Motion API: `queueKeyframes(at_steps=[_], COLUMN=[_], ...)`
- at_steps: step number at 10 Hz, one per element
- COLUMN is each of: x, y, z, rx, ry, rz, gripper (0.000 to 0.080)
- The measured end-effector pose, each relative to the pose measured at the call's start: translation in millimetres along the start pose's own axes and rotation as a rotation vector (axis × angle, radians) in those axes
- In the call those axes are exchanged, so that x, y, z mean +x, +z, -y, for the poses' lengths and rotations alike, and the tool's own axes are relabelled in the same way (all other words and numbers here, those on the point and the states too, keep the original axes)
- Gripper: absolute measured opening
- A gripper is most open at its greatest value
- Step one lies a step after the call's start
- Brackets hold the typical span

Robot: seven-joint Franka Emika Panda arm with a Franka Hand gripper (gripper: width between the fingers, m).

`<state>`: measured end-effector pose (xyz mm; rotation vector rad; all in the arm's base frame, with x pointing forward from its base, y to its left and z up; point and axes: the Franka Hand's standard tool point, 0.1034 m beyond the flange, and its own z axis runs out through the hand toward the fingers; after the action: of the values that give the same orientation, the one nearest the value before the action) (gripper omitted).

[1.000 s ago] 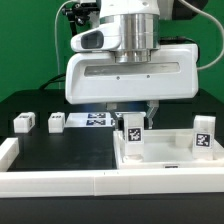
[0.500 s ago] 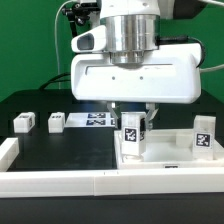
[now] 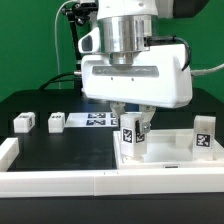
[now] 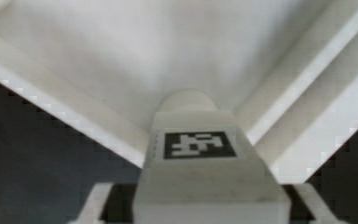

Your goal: Assemble square table

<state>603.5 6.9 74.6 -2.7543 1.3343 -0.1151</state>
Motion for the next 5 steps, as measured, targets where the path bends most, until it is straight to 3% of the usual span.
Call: queueKeyframes(at_steps=[4, 5], x=[-0.4, -0.7], y=[0.2, 0.3], z=[0.2, 0.3], rx=[0.012, 0.012], ry=[0.11, 0.08], rz=[0.011, 0.011], gripper=[0.0314, 0.0488])
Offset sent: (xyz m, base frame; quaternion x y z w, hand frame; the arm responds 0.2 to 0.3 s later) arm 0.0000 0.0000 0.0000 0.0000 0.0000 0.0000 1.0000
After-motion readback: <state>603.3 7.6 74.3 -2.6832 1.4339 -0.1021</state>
